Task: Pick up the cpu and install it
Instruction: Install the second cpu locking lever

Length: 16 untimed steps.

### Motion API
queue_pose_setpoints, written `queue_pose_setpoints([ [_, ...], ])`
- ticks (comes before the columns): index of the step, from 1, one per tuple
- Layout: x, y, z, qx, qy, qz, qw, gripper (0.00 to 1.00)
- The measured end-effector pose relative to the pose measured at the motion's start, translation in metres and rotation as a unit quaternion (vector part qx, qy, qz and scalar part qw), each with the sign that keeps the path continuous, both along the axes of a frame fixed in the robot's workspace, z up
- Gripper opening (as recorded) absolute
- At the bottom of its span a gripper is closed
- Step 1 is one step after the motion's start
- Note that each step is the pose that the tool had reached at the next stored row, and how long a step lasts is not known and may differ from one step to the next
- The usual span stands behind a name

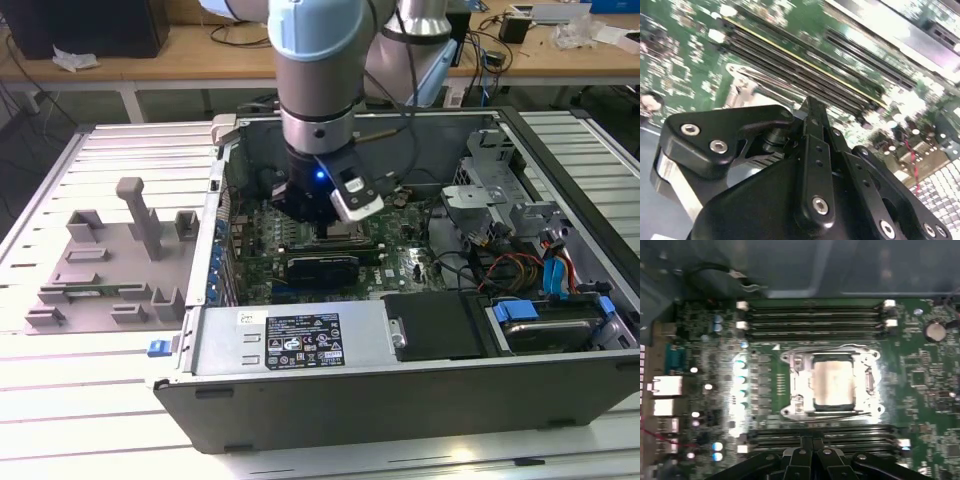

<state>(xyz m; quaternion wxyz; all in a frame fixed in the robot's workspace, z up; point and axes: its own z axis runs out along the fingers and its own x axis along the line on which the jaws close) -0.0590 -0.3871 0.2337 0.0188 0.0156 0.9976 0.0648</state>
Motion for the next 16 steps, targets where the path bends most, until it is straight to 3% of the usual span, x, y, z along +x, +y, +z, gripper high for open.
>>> queue_pose_setpoints([
  [4,0.018,0.0027,0.0,-0.0038,0.0015,0.0,1.0,0.11],
  [6,0.022,0.0081,0.0,-0.0046,0.0017,0.0,1.0,0.11],
  [7,0.024,0.0139,0.0001,-0.005,0.0016,0.0,1.0,0.11],
  [10,0.025,0.0236,0.0001,-0.005,0.0016,0.0,1.0,0.11],
  [12,0.026,0.034,0.0003,-0.0051,0.0016,0.0,1.0,0.11],
  [16,0.026,0.0361,0.0042,-0.0066,0.0016,0.0,1.0,0.11],
])
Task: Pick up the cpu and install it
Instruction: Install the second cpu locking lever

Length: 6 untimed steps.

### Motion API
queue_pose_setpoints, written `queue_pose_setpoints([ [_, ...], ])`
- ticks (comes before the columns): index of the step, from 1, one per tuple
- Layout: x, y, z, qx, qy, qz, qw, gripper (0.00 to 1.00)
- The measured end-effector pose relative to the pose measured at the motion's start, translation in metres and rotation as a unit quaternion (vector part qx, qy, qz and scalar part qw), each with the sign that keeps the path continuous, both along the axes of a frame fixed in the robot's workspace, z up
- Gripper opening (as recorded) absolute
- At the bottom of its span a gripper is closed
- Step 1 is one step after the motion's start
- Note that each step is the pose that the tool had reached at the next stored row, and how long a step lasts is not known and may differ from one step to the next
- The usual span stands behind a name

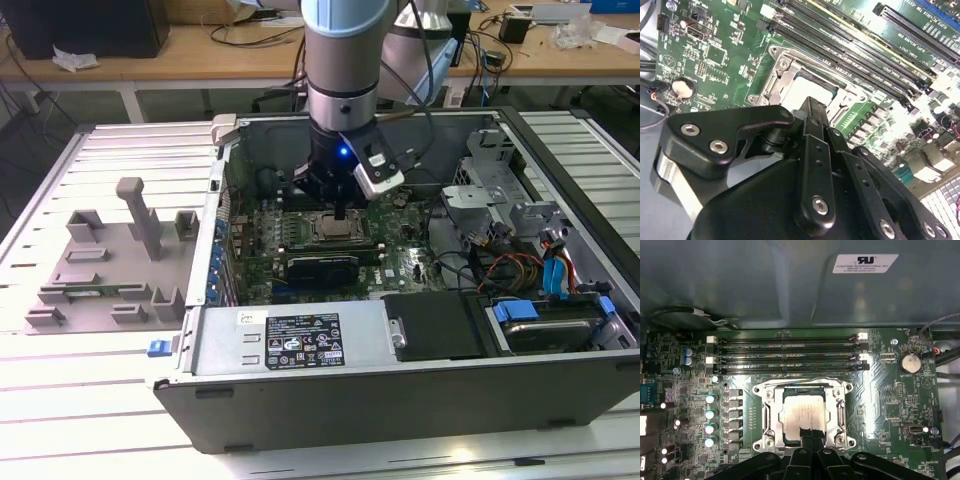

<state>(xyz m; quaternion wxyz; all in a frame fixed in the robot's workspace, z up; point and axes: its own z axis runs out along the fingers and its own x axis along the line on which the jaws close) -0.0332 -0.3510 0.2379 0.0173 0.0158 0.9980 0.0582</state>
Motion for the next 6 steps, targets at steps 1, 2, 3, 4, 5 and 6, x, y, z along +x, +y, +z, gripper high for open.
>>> queue_pose_setpoints([
  [1,0.0,0.0,0.0,0.0,0.0,0.0,1.0,0.11],
  [2,0.0,0.0,0.0,0.0,0.0,0.0,1.0,0.11],
  [3,0.0,0.0,0.0002,-0.0001,0.0,0.0,1.0,0.11],
  [4,0.0,0.0,0.0002,-0.0001,0.0,0.0,1.0,0.11],
  [5,0.0,0.0,0.0002,-0.0001,0.0,0.0,1.0,0.11],
  [6,-0.0001,0.0,0.0002,-0.0002,0.0,0.0,1.0,0.11],
])
